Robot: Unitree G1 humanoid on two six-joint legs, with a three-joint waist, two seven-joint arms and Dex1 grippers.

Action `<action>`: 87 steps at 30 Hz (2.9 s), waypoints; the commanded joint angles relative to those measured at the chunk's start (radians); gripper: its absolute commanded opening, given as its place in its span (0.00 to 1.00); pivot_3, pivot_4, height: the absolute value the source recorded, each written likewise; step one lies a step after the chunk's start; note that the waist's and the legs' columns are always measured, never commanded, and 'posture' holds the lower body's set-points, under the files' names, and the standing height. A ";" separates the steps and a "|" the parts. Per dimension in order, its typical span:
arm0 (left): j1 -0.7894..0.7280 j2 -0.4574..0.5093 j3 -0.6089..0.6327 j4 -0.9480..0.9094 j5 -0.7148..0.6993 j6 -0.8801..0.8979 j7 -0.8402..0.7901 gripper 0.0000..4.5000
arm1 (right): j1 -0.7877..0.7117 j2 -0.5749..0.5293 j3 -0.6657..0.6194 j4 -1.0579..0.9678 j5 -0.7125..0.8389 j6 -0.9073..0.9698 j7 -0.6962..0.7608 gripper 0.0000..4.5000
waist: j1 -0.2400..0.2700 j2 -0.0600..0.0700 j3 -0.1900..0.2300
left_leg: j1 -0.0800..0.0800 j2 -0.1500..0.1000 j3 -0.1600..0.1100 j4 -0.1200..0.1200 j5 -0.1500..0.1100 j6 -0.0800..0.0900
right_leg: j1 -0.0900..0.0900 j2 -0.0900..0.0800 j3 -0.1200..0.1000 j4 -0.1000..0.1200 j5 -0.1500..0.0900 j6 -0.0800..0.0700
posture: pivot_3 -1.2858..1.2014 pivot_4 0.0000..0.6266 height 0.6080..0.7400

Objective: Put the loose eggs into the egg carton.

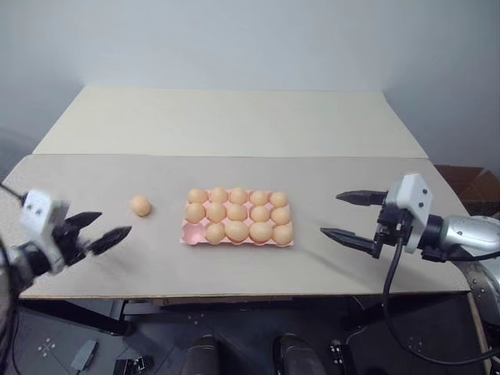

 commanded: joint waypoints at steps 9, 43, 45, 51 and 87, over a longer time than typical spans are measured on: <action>-0.494 -0.257 -0.179 0.381 0.240 0.225 0.518 0.99 | -0.024 0.007 -0.015 -0.037 0.015 -0.014 -0.039 1.00 | -0.018 -0.002 0.000 | -0.001 -0.002 -0.001 0.000 0.000 0.000 | -0.001 0.000 0.001 -0.001 0.003 0.000 | 0.52 0.24 1.00; -0.428 0.076 -0.530 0.340 0.154 -0.533 -0.680 0.46 | 0.062 0.067 -0.042 -0.144 0.023 0.010 -0.240 1.00 | -0.012 -0.001 -0.001 | -0.003 -0.002 0.001 0.000 0.000 0.000 | -0.002 -0.001 0.001 -0.001 0.002 -0.001 | 0.52 0.24 1.00; -0.412 0.063 -0.559 0.335 0.167 -0.557 -0.698 0.46 | 0.070 0.073 -0.045 -0.157 0.025 0.013 -0.252 1.00 | -0.011 -0.001 -0.001 | -0.003 -0.002 0.001 0.001 0.000 0.000 | -0.002 -0.001 0.002 -0.001 0.002 -0.001 | 0.52 0.24 1.00; -0.384 0.027 -0.606 0.364 0.243 -0.621 -0.659 0.46 | 0.098 0.066 -0.072 -0.188 0.042 0.024 -0.264 1.00 | -0.011 -0.001 -0.001 | -0.005 -0.001 0.001 0.002 0.000 0.000 | -0.003 0.000 0.001 -0.001 0.002 -0.001 | 0.52 0.24 1.00; 0.269 0.102 0.164 0.124 -0.040 -0.635 -0.644 1.00 | -0.024 -0.019 -0.050 0.058 0.032 -0.053 -0.042 1.00 | -0.013 0.000 0.000 | -0.003 0.001 0.002 0.002 -0.001 0.001 | -0.003 -0.002 0.001 -0.001 -0.003 -0.006 | 0.52 0.24 1.00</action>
